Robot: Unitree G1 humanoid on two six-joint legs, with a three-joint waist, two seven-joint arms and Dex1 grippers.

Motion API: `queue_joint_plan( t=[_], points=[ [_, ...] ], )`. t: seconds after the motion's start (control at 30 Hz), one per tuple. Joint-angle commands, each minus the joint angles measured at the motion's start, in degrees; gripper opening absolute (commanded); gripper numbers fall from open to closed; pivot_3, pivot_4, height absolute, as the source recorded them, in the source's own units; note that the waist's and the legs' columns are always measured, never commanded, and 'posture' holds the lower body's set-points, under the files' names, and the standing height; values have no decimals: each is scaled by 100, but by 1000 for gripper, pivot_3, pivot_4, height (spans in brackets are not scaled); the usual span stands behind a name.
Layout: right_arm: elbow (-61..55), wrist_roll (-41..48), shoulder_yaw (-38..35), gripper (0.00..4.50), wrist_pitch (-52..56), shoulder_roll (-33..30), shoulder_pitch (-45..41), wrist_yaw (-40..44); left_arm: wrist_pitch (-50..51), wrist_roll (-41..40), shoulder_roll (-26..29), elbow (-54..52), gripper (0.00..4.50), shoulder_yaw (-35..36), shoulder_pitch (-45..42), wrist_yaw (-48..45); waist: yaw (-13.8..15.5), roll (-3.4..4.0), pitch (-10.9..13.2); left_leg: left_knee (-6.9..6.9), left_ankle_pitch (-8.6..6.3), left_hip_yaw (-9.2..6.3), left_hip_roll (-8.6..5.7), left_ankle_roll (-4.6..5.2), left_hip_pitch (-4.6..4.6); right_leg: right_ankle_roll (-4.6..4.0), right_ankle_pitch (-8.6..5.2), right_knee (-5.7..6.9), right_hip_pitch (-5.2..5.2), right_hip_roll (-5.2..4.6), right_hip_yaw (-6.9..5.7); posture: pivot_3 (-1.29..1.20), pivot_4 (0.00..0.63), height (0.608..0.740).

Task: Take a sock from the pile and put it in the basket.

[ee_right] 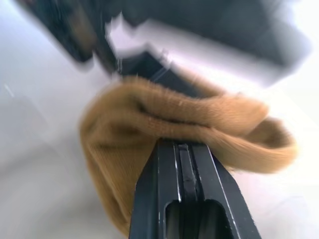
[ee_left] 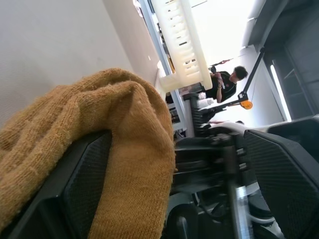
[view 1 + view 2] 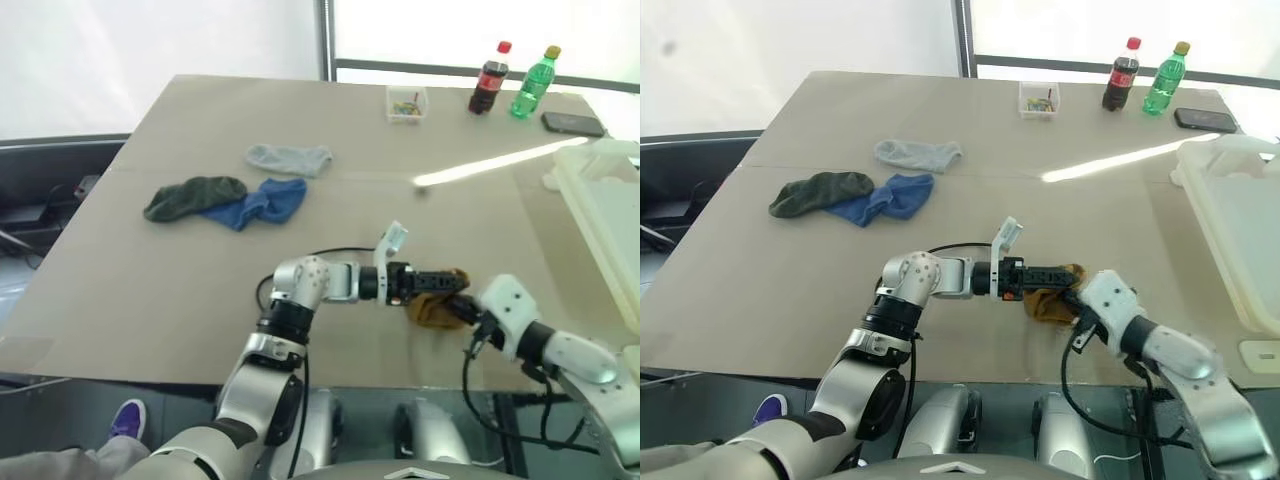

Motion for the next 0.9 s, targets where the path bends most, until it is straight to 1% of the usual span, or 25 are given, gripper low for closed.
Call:
queue_joint_plan(
  t=[0.03, 0.07, 0.13, 0.2, 0.4, 0.47, 0.57, 0.63, 0.7, 0.73, 0.83, 0.9],
  points=[
    [-554, 788, -578, 41, 560, 25, 133, -59, -328, 428, 273, -188, 4500, -604, 298, -254, -18, 0, -2, 0, 0, 0, 1, 0, 0, 0, 0, 0, 0, -5, 1, 0, 150, 729],
    [-582, 866, -617, 41, 619, 31, 130, -106, -346, 414, 335, -296, 4500, -676, 345, -335, -21, 2, -3, 0, -1, 2, 3, 0, 2, -1, 0, 0, 0, -21, 4, 0, 150, 729],
    [-572, 998, -686, 41, 756, 56, 86, -227, -410, 384, 431, -453, 4500, -745, 417, -468, -24, 6, -6, 0, -1, 3, 3, 0, 4, -2, 0, 0, 0, -23, 5, 0, 150, 729],
    [-384, 828, -607, 41, 802, 10, -66, -413, -522, 367, 563, -684, 4500, -832, 500, -640, -31, 9, -7, 0, -1, 2, 4, 0, 2, -2, -1, 1, -2, -23, 5, 0, 150, 729],
    [497, 380, 304, 41, 593, 48, -748, -465, -796, 298, 853, -1297, 4500, -821, 749, -848, -96, 12, -6, -1, 0, 1, 3, 1, -7, -3, -1, -1, -9, -25, 2, 0, 150, 729],
    [701, 268, 510, 41, 554, -17, -848, -396, -1004, 381, 987, -1555, 4500, -907, 861, -927, -111, 13, -5, -4, -1, 1, 2, 1, -10, -3, -1, -2, -12, -24, 2, 0, 150, 729],
    [1022, 24, 815, 41, 448, -213, -868, -254, -1260, 386, 1056, -1907, 4500, -750, 1033, -815, -131, 13, -5, -4, -3, 3, -1, 4, -13, -3, -1, -4, -12, -26, 4, 0, 150, 729],
    [1211, -141, 937, 41, 325, -319, -827, -213, -1452, 478, 1210, -2136, 4500, -756, 1152, -811, -134, 13, -5, -3, -3, 3, -1, 5, -12, -3, -1, -5, -11, -27, 3, 0, 150, 729],
    [1344, -198, 936, 41, 198, -368, -799, -178, -1718, 595, 1510, -2452, 4500, -720, 1330, -877, -138, 13, -5, -3, -3, 3, 0, 5, -9, -3, -1, -5, -9, -26, 3, 0, 150, 729],
    [1326, -126, 820, 41, 164, -323, -805, -197, -1874, 675, 1719, -2615, 4500, -737, 1436, -974, -144, 14, -6, -3, -3, 3, 1, 5, -8, -3, -1, -5, -10, -26, 3, 0, 150, 729],
    [1002, 301, 366, 41, 160, -187, -837, -185, -2272, 857, 2314, -2889, 4500, -784, 1720, -1309, -143, 18, -3, -5, -3, 2, 3, 4, -7, -3, -1, -3, -11, -24, 4, 0, 150, 729],
    [748, 571, 109, 41, 206, -147, -847, -179, -2470, 871, 2516, -2940, 4500, -715, 1836, -1424, -136, 23, 1, -5, -3, 3, 2, 4, -11, -3, -1, -5, -12, -28, 5, 0, 150, 729]
  ],
)
